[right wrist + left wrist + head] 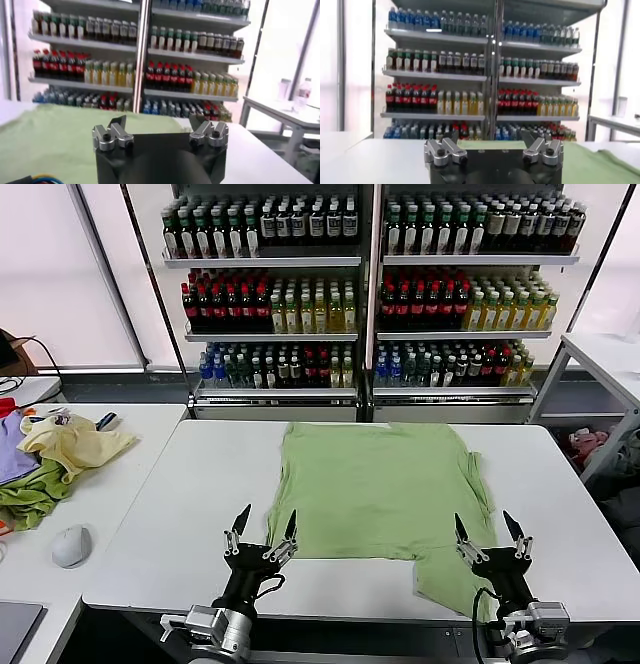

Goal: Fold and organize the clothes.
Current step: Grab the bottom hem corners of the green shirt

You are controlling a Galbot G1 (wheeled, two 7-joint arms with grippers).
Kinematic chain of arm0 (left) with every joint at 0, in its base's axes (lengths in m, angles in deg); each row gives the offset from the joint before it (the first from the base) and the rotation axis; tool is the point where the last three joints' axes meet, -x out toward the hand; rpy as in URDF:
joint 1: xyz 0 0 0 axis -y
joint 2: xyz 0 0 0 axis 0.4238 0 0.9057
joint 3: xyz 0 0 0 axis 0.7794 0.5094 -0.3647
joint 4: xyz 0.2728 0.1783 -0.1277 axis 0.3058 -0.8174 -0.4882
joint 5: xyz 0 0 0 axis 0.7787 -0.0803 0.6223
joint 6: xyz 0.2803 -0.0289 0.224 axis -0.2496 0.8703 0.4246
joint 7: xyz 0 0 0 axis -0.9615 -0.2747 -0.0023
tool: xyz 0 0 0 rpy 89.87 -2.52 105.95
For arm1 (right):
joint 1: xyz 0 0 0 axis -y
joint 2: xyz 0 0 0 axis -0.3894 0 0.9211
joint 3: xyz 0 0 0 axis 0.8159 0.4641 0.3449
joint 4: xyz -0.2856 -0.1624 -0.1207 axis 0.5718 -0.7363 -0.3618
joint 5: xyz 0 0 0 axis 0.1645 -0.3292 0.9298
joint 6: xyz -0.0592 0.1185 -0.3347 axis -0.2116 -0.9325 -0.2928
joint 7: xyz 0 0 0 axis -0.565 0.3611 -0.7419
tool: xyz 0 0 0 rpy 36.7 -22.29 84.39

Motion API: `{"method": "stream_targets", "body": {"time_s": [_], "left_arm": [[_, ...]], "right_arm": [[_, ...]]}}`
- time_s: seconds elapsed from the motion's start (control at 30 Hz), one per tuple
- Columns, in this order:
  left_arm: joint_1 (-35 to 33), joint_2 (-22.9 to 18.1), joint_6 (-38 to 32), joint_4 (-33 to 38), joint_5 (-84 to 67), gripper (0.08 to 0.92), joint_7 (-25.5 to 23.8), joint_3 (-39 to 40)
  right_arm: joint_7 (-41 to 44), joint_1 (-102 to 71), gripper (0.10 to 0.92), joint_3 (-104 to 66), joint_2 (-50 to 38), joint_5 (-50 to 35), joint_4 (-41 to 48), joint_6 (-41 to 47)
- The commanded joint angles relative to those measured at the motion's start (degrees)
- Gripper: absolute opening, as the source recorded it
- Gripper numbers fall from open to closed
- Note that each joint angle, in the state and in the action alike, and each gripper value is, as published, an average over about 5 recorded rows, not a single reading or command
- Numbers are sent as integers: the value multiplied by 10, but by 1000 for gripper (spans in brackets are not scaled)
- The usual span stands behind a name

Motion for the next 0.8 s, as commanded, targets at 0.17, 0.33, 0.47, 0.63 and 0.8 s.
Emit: {"method": "stream_targets", "body": {"time_s": [0.17, 0.33, 0.47, 0.63, 0.8], "left_arm": [[55, 27, 163, -69, 7, 823, 29, 30], [72, 26, 201, -83, 15, 823, 52, 39], [76, 26, 211, -91, 18, 823, 71, 44], [76, 27, 212, -101, 20, 823, 91, 45], [72, 26, 212, -110, 28, 823, 100, 47]], "right_arm": [[-19, -17, 823, -8, 7, 26, 7, 106], [-26, -42, 823, -10, 16, 53, -2, 136], [-22, -67, 823, -9, 24, 55, -15, 145], [-14, -85, 823, 0, 35, 58, -18, 145], [-7, -90, 823, 7, 41, 72, -15, 145]]}}
